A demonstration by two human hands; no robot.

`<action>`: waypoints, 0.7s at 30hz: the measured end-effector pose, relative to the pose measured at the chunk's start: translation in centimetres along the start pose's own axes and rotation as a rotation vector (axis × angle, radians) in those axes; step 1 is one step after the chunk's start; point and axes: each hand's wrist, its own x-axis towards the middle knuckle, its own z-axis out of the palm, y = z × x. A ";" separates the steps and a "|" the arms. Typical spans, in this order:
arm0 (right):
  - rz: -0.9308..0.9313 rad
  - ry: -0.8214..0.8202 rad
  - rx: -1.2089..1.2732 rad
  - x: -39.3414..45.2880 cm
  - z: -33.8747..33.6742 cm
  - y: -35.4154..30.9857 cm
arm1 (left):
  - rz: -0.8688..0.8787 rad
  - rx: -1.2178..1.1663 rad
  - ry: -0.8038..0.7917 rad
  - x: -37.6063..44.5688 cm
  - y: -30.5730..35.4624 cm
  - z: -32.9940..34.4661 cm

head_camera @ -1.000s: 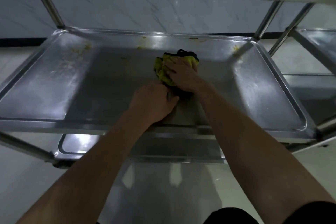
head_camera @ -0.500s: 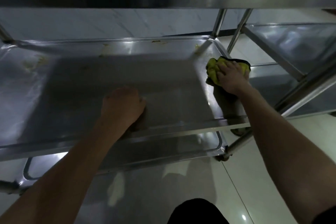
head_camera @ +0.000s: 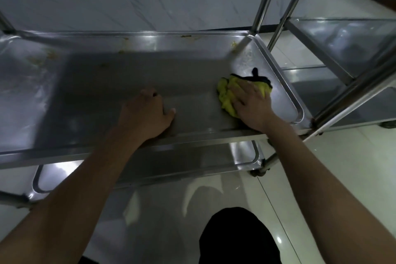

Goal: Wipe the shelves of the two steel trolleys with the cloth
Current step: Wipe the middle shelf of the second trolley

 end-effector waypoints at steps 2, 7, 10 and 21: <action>-0.013 -0.021 0.039 -2.1 0.3 -2.2 | 0.005 -0.017 -0.004 -0.1 0.0 -0.1; -0.018 -0.131 0.043 -3.7 0.1 -5.5 | -0.021 -0.035 -0.047 -0.4 0.0 -0.6; -0.028 -0.180 0.037 -3.7 0.2 -7.1 | -0.029 -0.049 -0.095 -0.6 0.0 -1.2; -0.189 -0.200 0.063 -3.4 2.9 -17.1 | 0.005 -0.272 0.083 -9.0 -6.8 -2.7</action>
